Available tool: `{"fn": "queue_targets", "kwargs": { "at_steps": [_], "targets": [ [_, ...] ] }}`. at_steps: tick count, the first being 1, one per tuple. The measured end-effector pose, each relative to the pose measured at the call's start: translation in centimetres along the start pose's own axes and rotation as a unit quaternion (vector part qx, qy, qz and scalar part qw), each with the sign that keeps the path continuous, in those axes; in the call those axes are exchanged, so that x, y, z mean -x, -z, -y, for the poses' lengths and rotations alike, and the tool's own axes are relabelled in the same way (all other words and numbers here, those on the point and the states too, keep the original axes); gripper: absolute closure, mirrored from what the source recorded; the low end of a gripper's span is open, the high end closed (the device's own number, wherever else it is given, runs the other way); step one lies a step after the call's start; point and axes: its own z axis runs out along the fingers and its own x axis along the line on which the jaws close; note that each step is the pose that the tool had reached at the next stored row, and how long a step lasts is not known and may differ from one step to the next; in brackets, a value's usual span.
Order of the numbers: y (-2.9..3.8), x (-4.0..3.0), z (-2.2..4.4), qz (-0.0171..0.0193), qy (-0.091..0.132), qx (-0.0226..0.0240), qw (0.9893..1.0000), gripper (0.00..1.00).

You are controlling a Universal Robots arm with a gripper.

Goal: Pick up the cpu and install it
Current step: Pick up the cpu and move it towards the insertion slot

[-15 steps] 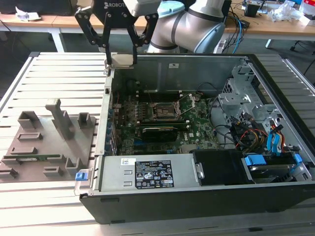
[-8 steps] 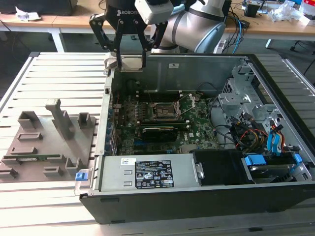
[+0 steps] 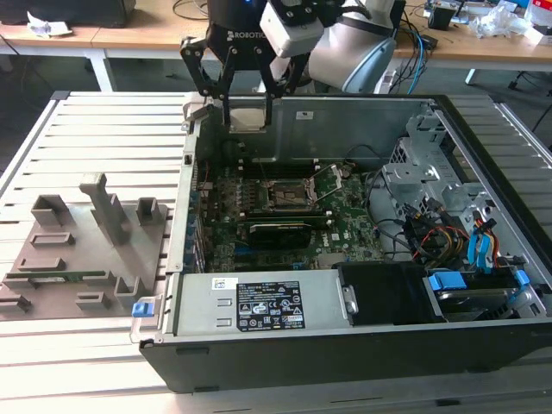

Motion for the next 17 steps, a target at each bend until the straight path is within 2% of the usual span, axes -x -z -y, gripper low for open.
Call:
{"fn": "queue_targets", "kwargs": {
  "at_steps": [6, 8, 11, 15, 17],
  "targets": [
    [-2.34, 1.94, -0.79, -0.0007, 0.000, 0.0001, 1.0000, 0.45],
    [-3.33, 3.53, -1.21, -0.0015, 0.000, 0.0000, 1.0000, 0.45],
    [-4.51, 5.44, -1.61, -0.0025, 0.000, 0.0000, 1.0000, 0.45],
    [-5.89, 7.22, -1.96, -0.0029, 0.000, 0.0002, 1.0000, 0.45],
    [-6.66, 7.70, -1.99, -0.0031, 0.000, 0.0001, 1.0000, 0.45]
  ]
}}
